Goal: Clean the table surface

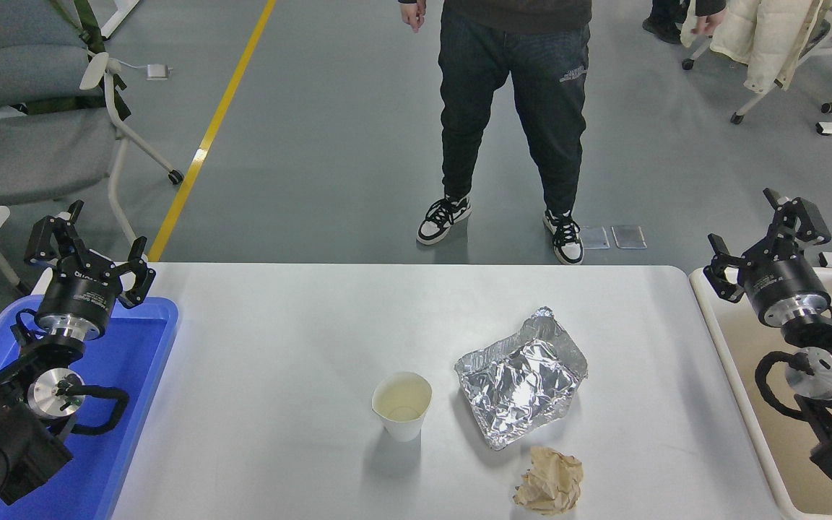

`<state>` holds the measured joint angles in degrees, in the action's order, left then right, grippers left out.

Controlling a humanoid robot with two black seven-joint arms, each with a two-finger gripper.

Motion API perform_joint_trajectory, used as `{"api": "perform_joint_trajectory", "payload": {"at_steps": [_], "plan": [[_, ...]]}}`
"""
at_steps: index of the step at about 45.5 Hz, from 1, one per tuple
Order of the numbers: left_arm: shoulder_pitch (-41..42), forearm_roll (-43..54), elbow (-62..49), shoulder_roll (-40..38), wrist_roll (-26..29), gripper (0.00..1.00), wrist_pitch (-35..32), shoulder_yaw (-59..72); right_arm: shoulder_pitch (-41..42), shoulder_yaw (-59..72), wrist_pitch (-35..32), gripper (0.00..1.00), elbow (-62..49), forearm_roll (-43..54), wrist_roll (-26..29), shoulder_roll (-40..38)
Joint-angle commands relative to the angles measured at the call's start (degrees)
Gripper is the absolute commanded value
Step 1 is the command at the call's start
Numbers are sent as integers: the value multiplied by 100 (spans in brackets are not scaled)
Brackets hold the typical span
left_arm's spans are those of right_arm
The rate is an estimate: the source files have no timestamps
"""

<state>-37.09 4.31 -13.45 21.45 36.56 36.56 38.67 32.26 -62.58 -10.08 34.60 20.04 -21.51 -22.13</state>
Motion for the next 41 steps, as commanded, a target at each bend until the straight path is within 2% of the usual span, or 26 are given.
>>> {"api": "perform_joint_trajectory", "payload": {"at_steps": [1, 41], "plan": [[0, 0, 0, 0, 0, 100, 0, 0, -1, 35, 147, 100, 11, 0, -55, 7], [0, 0, 0, 0, 0, 100, -9, 0, 113, 62, 156, 100, 29, 0, 15, -37]]}}
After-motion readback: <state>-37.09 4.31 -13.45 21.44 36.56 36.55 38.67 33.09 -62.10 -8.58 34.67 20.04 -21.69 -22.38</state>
